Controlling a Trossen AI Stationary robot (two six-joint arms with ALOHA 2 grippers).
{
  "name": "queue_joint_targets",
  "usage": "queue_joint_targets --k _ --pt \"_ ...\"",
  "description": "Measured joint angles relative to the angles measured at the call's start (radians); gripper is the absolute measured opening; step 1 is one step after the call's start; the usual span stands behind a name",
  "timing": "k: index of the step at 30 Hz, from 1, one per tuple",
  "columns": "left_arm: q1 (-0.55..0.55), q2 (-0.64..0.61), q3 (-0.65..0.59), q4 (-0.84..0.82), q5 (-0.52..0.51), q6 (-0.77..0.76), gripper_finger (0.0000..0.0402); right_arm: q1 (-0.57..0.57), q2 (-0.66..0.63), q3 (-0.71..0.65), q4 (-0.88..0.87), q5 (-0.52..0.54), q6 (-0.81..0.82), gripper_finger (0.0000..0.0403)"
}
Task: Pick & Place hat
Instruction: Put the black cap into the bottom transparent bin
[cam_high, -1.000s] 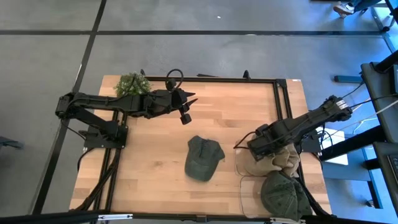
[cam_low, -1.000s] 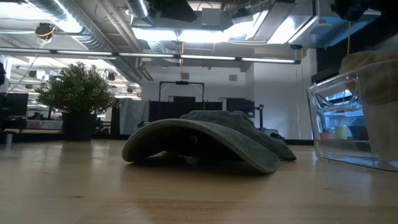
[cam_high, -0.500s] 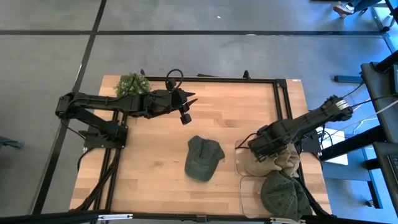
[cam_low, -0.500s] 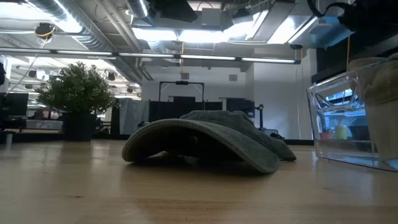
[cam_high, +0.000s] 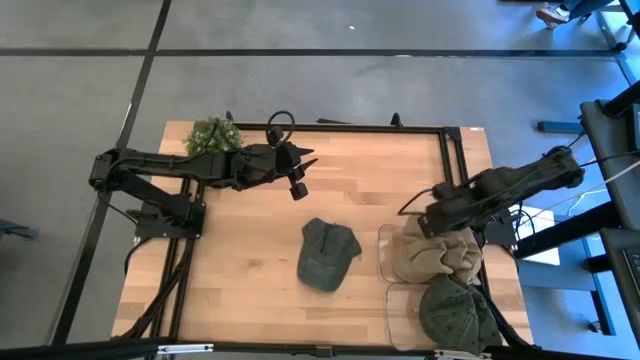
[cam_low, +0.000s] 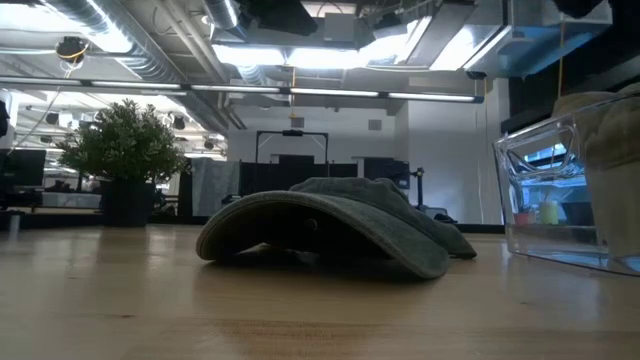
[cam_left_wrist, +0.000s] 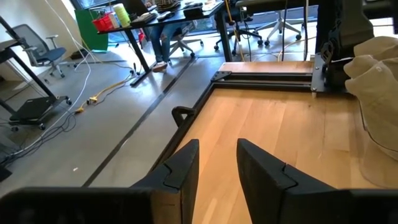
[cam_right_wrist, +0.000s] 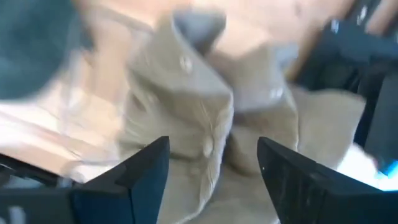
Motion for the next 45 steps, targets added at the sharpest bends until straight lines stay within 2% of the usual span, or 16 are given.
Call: queue_joint_targets --k 4,7,11,14,16,18,19,23,26,28,33,35,38,45 --pt "0.0 0.0 0.0 -0.005 0.0 0.0 0.0103 0.0 -0.062 0.052 0.019 0.176 0.025 0.0247" --pt "0.0 0.0 0.0 -0.021 0.006 0.0 0.0105 0.0 -0.081 0.095 0.149 0.334 -0.094 0.0247" --pt "0.001 0.0 0.0 -0.058 0.114 -0.019 0.0107 0.0 -0.068 0.113 0.493 0.555 -0.478 0.0247" --pt "0.003 0.0 0.0 -0.091 0.304 -0.052 0.0107 0.0 -0.035 0.113 0.707 0.653 -0.797 0.0247" --pt "0.006 0.008 0.0 -0.107 0.429 -0.053 0.0108 0.0 -0.015 0.113 0.773 0.681 -1.006 0.0247" --pt "0.006 0.018 -0.001 -0.117 0.502 -0.053 0.0109 0.0 0.004 0.113 0.798 0.676 -1.143 0.0247" --pt "0.006 0.024 -0.001 -0.113 0.519 -0.053 0.0109 0.0 0.017 0.113 0.799 0.672 -1.149 0.0247" --pt "0.002 0.051 -0.001 -0.111 0.529 -0.053 0.0109 -0.045 0.052 0.106 0.746 0.644 -1.012 0.0247" --pt "-0.001 0.077 -0.001 -0.109 0.53 -0.098 0.011 -0.118 0.05 0.069 0.663 0.529 -0.942 0.0247" --pt "-0.002 0.103 -0.001 -0.111 0.531 -0.132 0.0111 -0.165 0.043 0.027 0.669 0.434 -0.946 0.0247" --pt "0.001 0.211 -0.001 -0.111 0.526 -0.242 0.0109 -0.252 0.037 -0.056 0.778 0.232 -1.025 0.0247" --pt "0.001 0.26 -0.001 -0.111 0.516 -0.276 0.0108 -0.271 0.037 -0.08 0.823 0.181 -1.048 0.0247" --pt "0.0 0.331 -0.001 -0.112 0.519 -0.34 0.0108 -0.289 0.037 -0.109 0.847 0.147 -1.053 0.0247" --pt "0.0 0.444 -0.001 -0.136 0.52 -0.447 0.0111 -0.295 0.043 -0.144 0.872 0.139 -1.055 0.0247"
